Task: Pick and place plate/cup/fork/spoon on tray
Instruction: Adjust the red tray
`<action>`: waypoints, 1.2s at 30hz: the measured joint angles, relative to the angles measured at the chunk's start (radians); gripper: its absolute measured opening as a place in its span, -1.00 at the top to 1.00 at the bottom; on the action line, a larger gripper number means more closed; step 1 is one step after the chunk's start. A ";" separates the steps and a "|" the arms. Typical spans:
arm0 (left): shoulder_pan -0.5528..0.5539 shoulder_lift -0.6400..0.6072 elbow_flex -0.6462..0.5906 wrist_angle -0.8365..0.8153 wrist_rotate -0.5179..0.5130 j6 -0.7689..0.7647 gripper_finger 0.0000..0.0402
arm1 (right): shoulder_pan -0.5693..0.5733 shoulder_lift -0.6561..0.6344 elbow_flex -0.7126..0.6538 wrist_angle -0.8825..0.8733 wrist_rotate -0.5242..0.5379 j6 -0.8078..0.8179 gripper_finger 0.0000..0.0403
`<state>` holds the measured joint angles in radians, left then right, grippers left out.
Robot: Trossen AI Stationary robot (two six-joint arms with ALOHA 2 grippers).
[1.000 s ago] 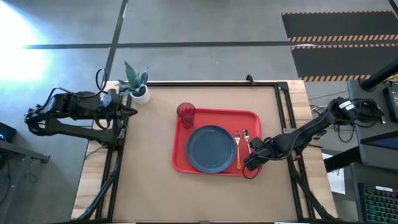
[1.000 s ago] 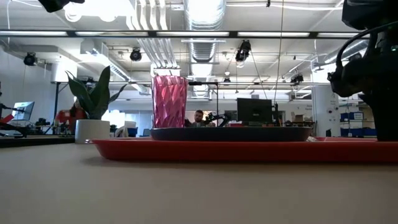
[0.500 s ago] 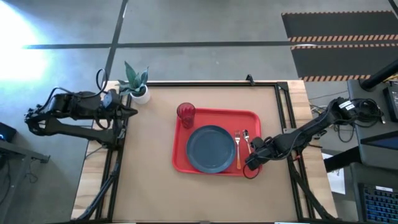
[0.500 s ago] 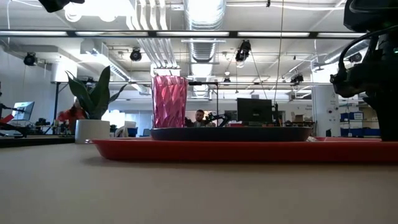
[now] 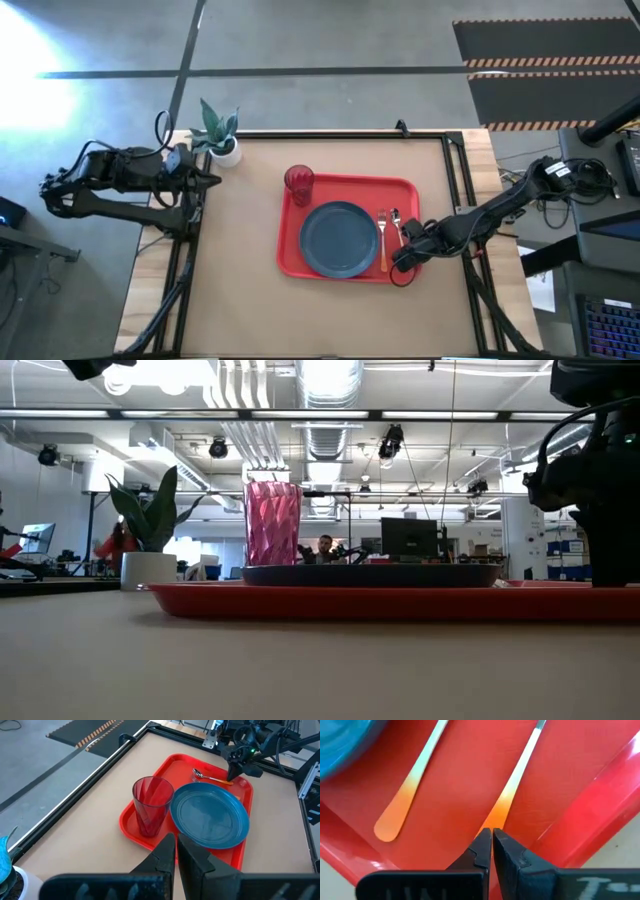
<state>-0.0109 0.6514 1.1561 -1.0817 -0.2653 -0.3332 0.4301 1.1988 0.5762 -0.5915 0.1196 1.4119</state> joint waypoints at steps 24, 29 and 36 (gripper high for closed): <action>0.000 0.001 0.000 -0.001 0.003 0.001 1.00 | 0.000 0.080 0.002 -0.022 0.019 0.002 0.96; 0.000 0.000 0.000 -0.002 0.003 0.009 1.00 | 0.000 0.085 0.014 0.003 0.032 0.018 0.96; 0.000 -0.001 0.000 -0.007 0.003 0.009 1.00 | 0.000 0.090 0.027 0.014 0.080 0.038 0.96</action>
<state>-0.0110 0.6506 1.1561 -1.0887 -0.2619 -0.3244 0.4301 1.2889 0.6033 -0.5770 0.1994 1.4502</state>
